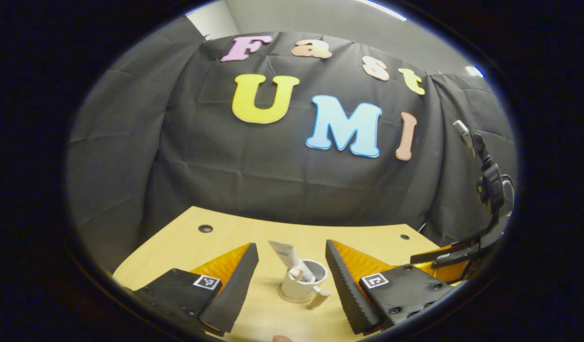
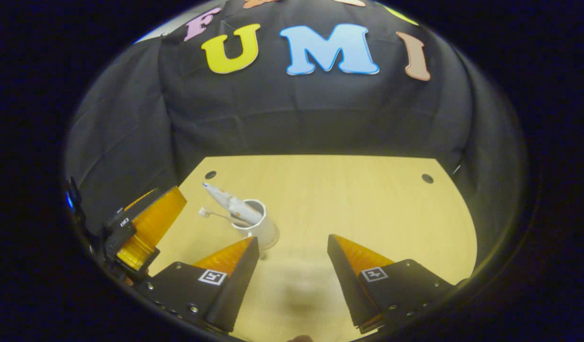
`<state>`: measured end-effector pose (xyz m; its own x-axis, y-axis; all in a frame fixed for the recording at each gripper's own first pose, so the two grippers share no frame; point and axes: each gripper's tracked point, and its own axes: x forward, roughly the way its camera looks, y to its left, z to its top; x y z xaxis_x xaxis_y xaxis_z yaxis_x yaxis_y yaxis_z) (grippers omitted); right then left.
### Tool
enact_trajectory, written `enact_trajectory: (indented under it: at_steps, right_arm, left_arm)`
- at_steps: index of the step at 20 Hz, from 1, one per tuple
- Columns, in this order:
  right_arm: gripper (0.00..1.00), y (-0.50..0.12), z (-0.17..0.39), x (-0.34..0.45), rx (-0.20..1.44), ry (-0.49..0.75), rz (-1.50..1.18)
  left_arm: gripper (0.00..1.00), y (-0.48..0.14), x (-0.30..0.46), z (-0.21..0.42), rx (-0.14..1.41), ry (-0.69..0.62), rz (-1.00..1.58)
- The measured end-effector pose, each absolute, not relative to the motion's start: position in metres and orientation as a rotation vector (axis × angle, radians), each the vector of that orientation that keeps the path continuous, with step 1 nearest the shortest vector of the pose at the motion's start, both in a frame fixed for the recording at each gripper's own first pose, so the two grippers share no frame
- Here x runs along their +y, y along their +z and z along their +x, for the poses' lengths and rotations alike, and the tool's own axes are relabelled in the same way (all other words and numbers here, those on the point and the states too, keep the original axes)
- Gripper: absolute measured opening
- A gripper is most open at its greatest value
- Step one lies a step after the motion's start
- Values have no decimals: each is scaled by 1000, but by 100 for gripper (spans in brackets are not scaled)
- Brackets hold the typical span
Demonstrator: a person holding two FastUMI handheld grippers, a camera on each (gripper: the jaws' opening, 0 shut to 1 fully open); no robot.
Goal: Put the toothbrush and toothpaste on the desktop into the cup, then pick up the cup and place it on the coaster on the desktop.
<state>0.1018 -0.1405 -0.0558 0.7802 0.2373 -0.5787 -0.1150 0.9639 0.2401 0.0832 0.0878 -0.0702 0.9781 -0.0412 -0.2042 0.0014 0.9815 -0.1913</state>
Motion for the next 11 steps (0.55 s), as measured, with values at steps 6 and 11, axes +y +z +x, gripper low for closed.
enact_trajectory:
  at_steps: [6, 11]
  right_arm:
    - [87, -3, 90, -204, 380, 106, 89]
    - [87, 11, 82, -224, 272, 114, 89]
  left_arm:
    - [92, -50, 40, 87, 182, -58, -187]
    - [92, -23, 19, 80, 130, -23, -157]
